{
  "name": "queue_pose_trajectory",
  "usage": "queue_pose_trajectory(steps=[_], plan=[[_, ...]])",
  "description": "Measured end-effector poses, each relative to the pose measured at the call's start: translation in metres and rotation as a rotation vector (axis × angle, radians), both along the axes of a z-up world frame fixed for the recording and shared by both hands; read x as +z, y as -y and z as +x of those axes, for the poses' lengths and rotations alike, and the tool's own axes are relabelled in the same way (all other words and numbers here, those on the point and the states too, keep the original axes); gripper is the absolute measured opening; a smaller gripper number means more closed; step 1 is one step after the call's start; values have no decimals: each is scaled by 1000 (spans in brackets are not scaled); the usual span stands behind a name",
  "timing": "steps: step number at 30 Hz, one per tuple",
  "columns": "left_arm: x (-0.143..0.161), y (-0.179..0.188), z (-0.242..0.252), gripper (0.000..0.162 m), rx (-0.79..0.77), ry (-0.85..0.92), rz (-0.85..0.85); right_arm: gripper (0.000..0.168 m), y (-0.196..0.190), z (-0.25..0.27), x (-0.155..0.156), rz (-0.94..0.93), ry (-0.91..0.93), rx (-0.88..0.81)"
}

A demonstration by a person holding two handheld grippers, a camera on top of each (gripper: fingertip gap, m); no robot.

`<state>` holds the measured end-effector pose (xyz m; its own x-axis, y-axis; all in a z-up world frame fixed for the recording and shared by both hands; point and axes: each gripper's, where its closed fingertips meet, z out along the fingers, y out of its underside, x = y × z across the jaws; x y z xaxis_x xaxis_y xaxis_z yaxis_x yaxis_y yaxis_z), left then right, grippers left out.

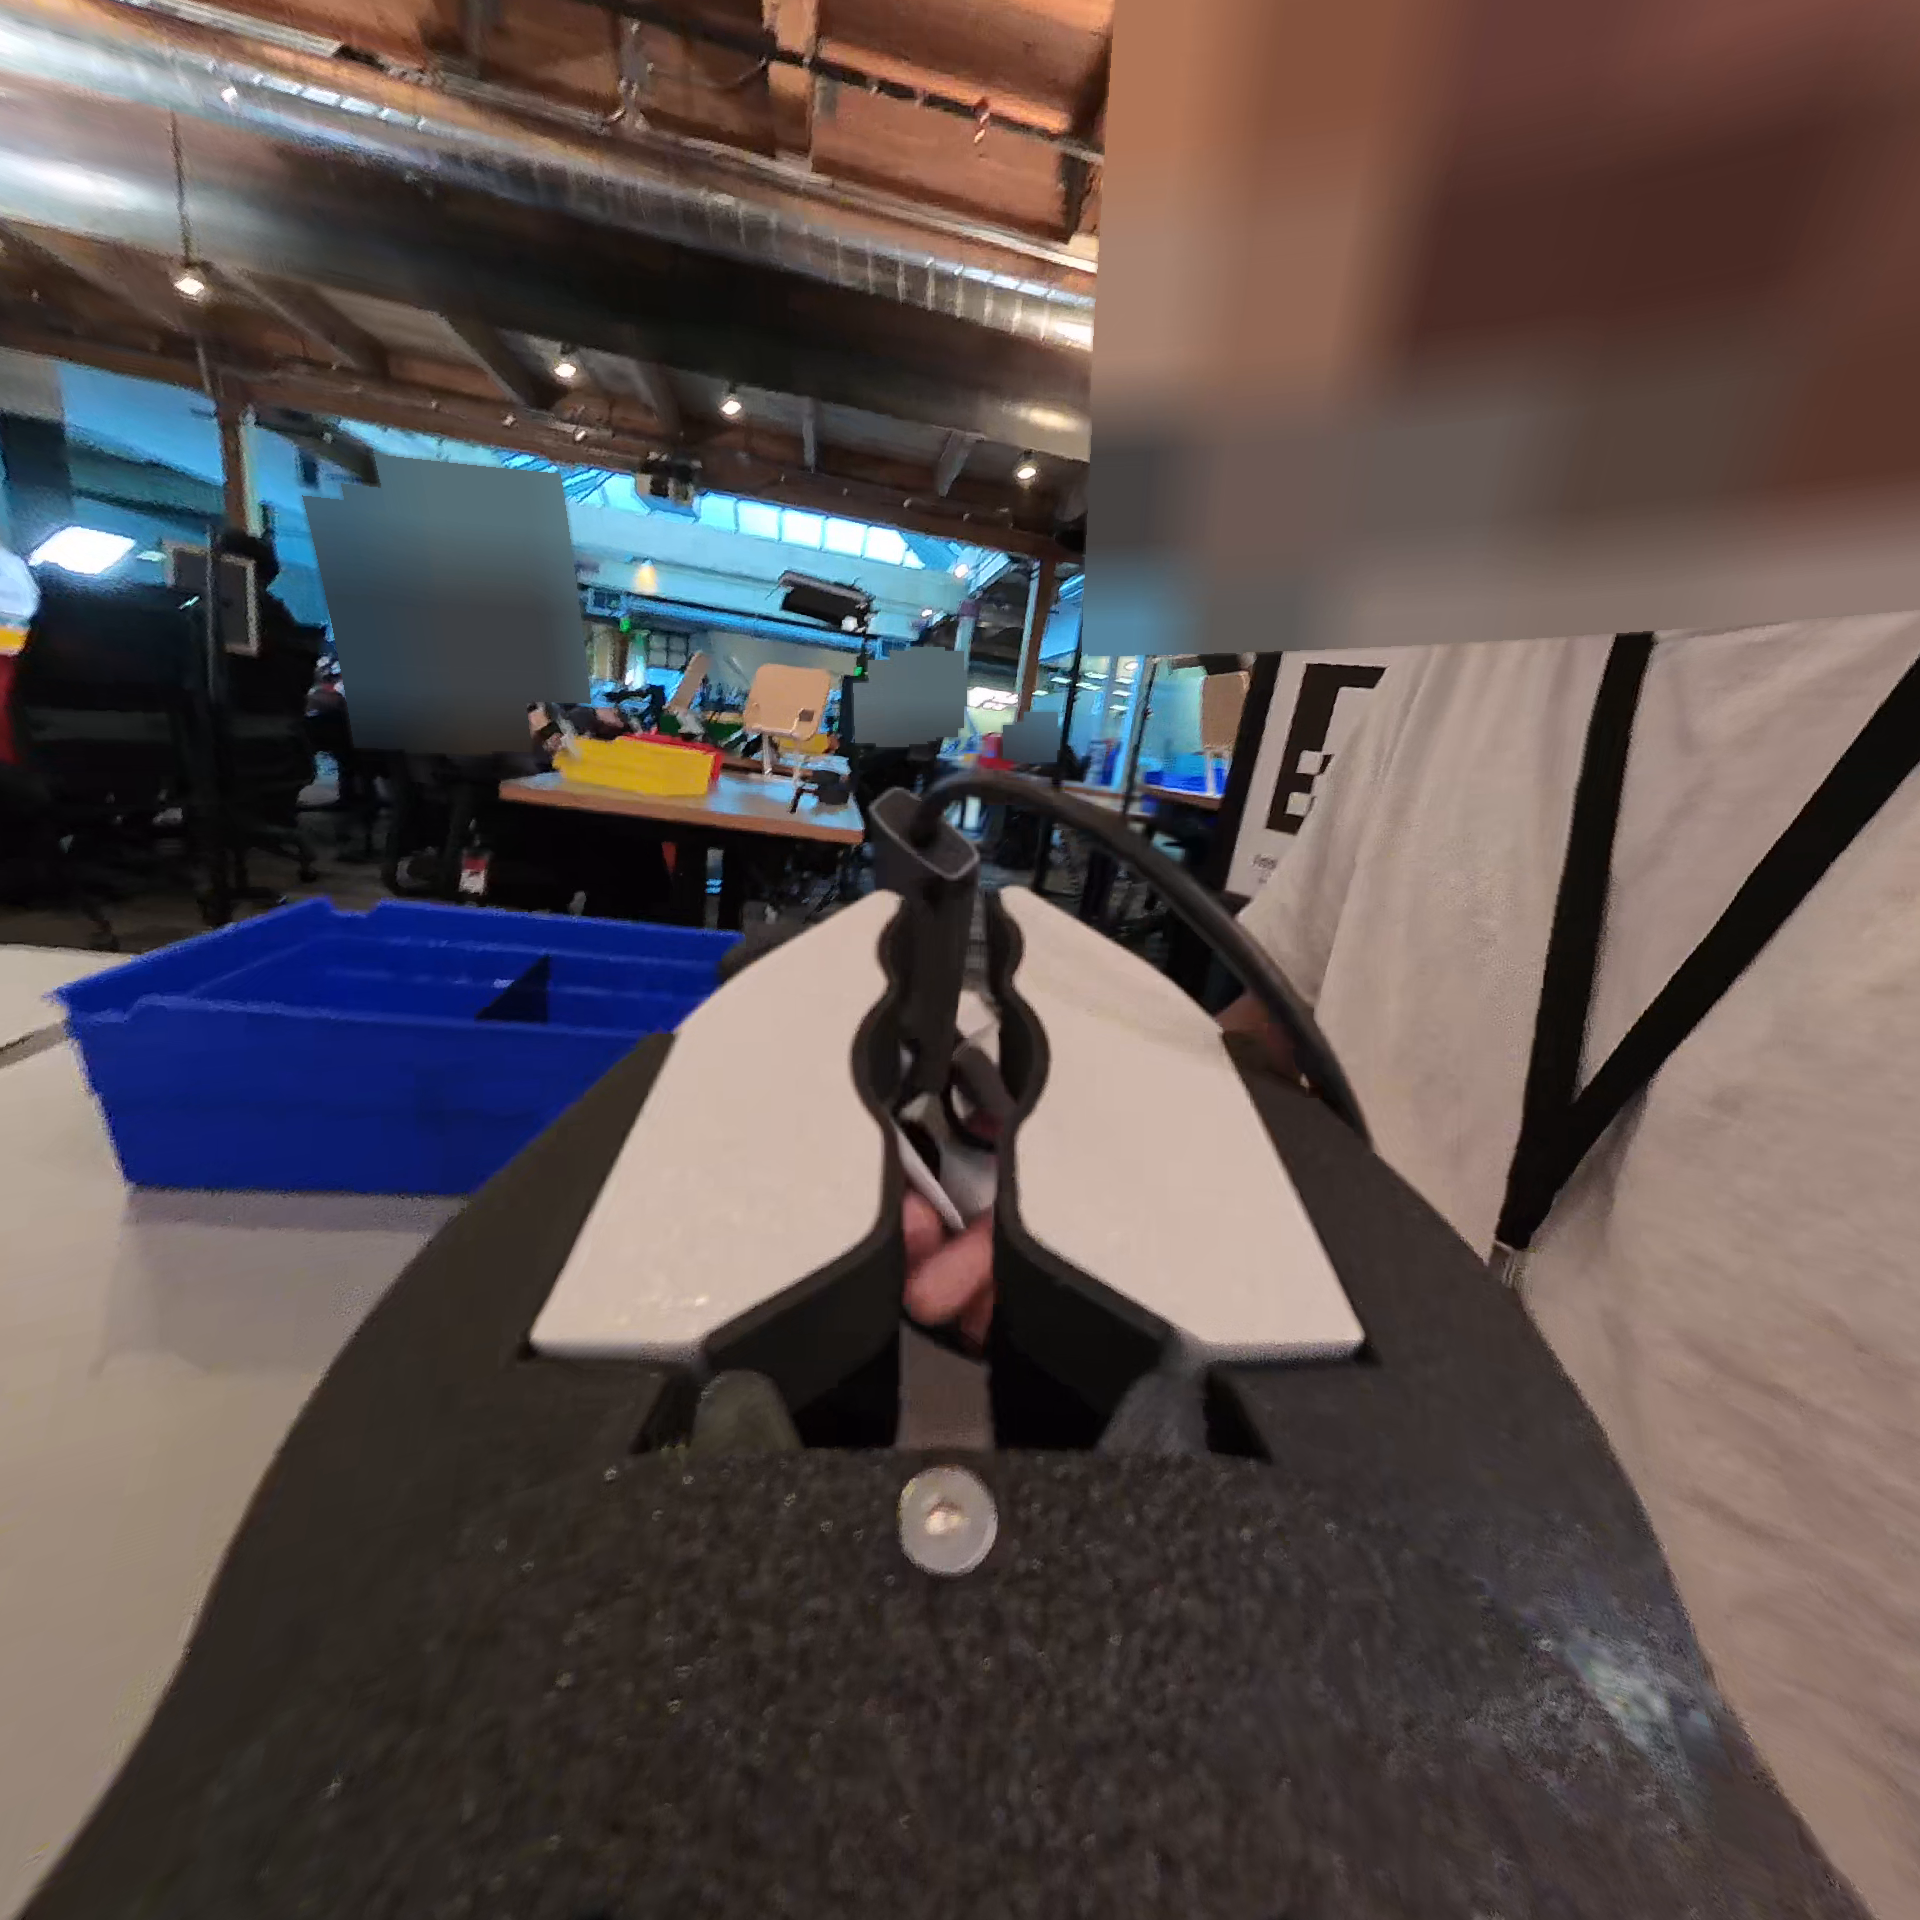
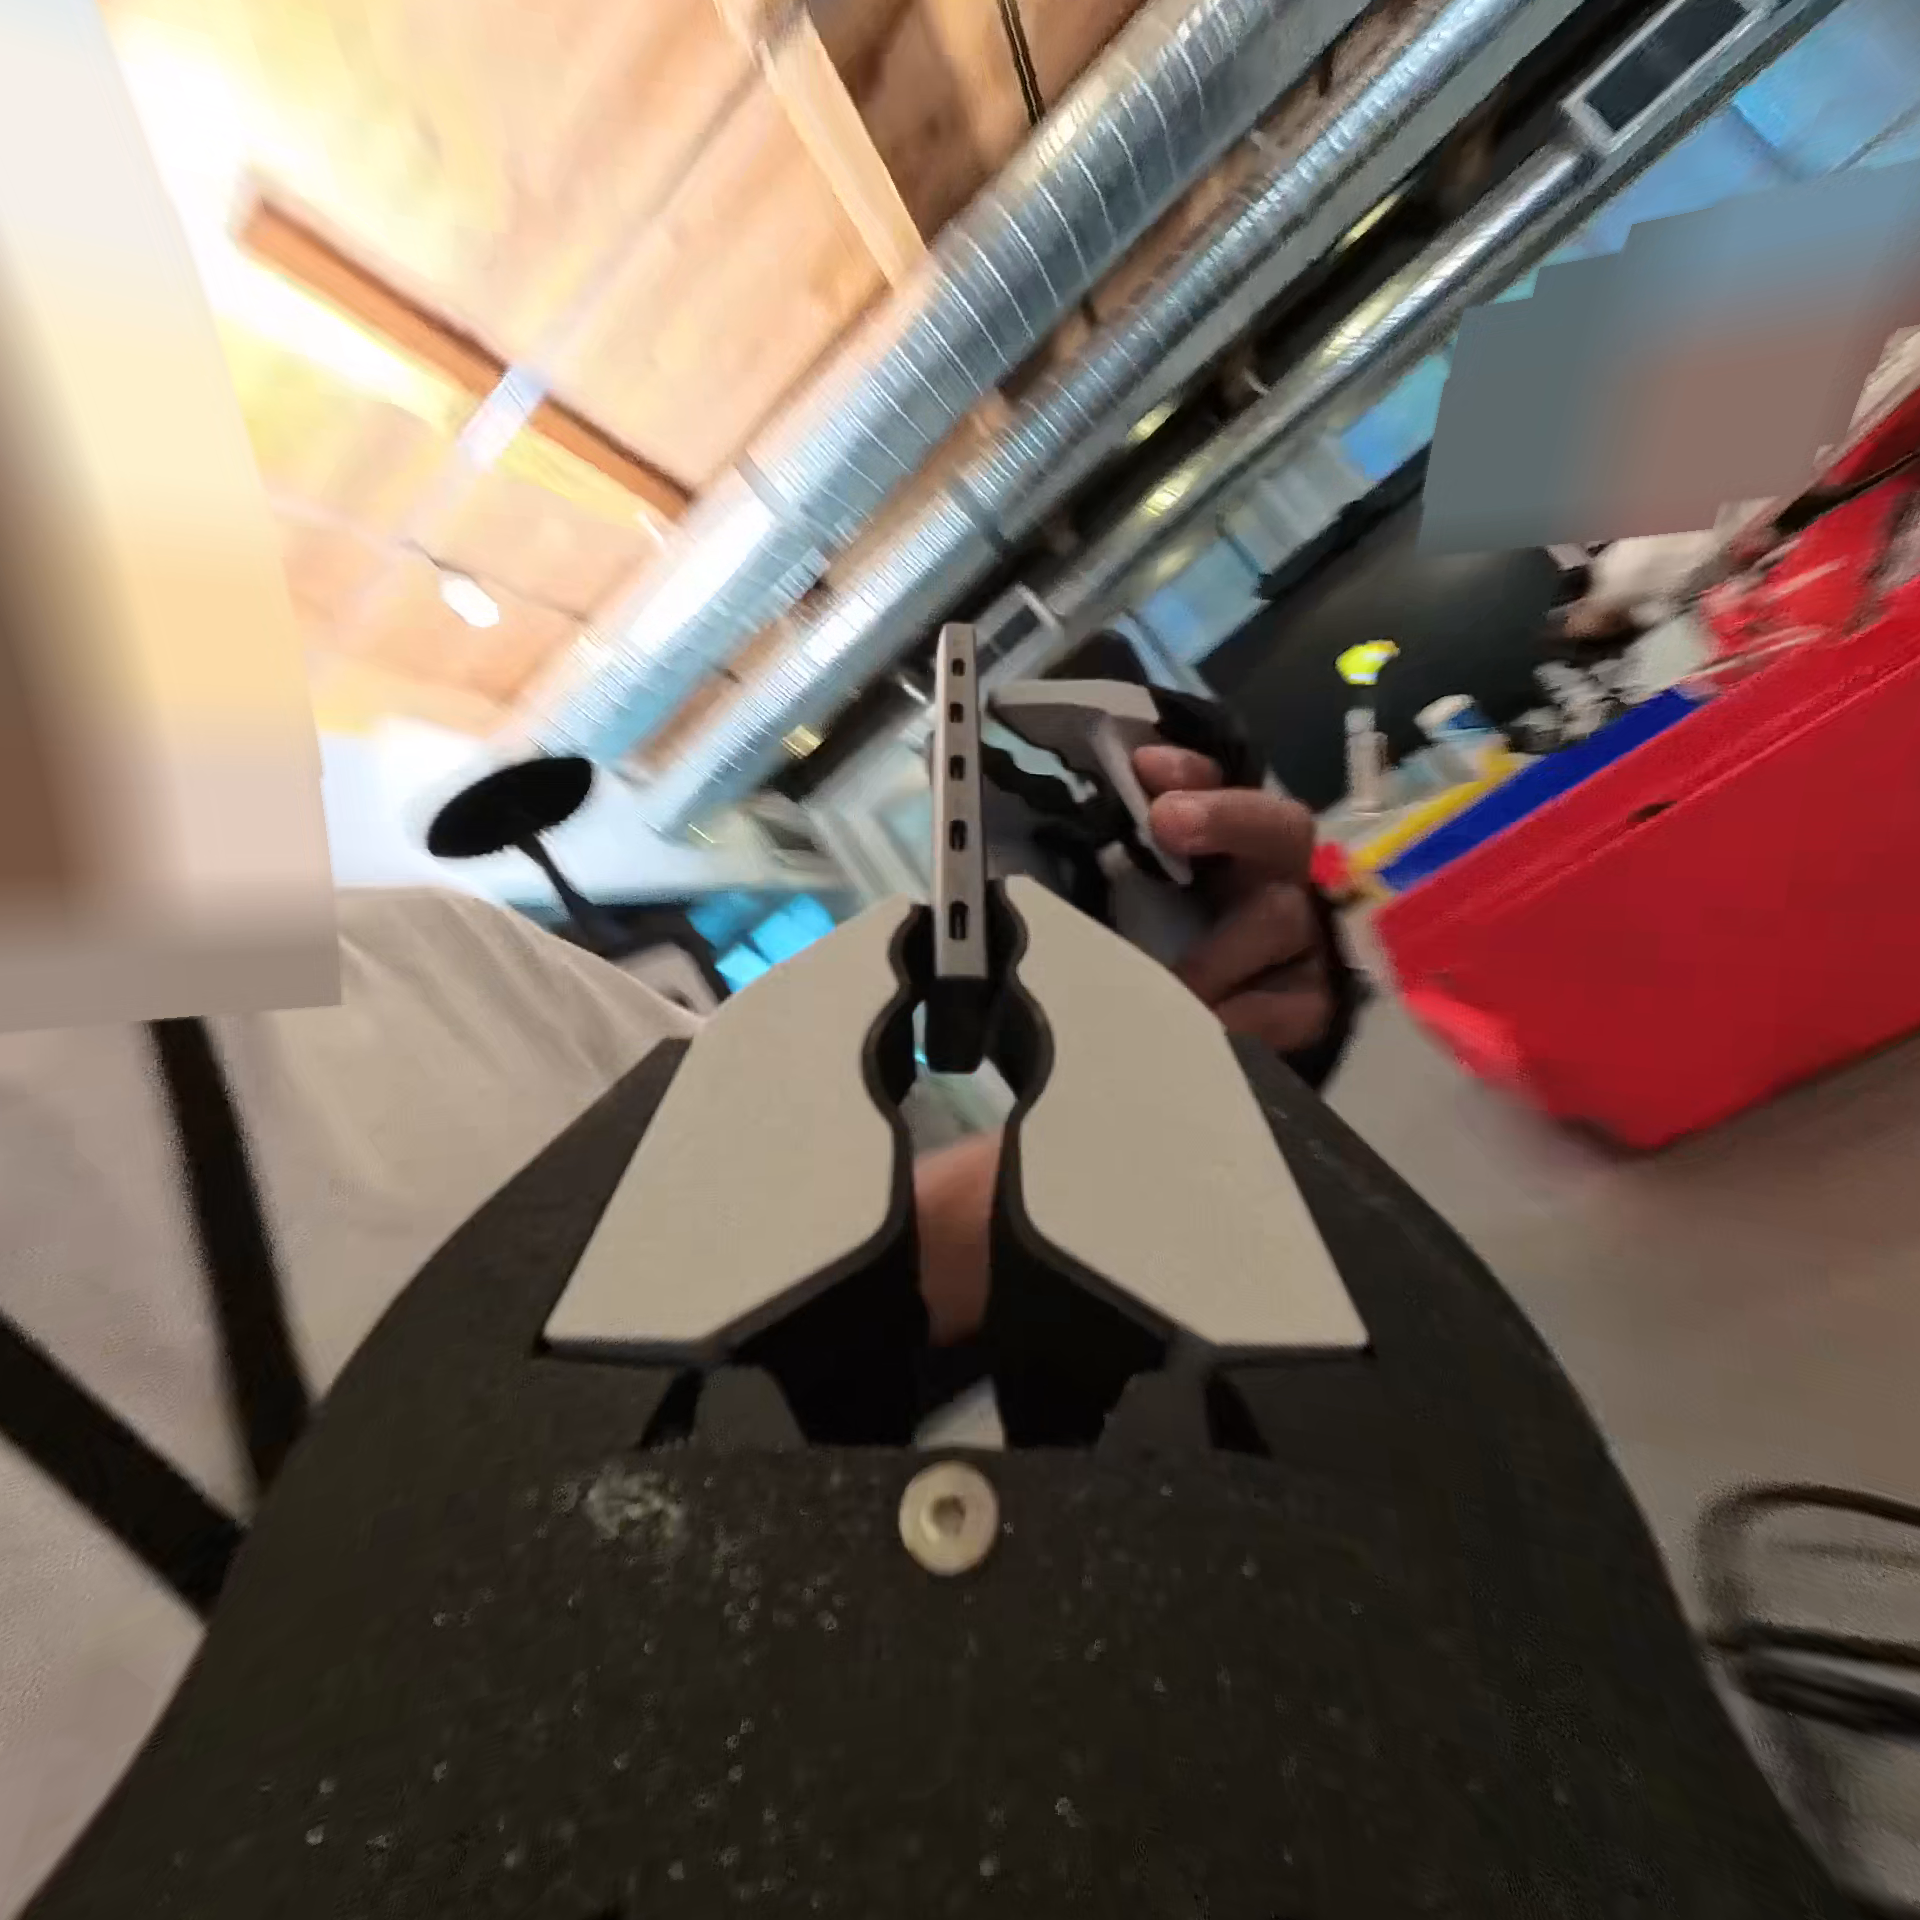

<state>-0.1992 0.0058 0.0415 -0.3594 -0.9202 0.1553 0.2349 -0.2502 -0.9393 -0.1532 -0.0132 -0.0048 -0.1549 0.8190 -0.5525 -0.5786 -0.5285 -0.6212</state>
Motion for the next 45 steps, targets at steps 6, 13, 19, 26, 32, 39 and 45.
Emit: queue_pose_trajectory(steps=[6,13,19,26,32,39,45], plan=[[-47,-35,-30,21,286,-175,-60,10,1,14,-2,356,391,-308],[-47,-38,-68,27,419,-200,-36,10,11,20,-13,563,599,-292],[-62,21,-33,48,253,-354,143,10,30,6,-26,557,609,-97],[-77,50,3,43,243,-371,215,10,34,-2,-36,524,594,-56],[-63,54,12,26,299,-188,148,10,37,-3,-25,487,483,-34],[-50,54,13,17,344,-63,115,10,35,2,-15,445,378,-32],[-50,50,12,19,351,-48,91,10,31,10,-3,411,291,-47]])
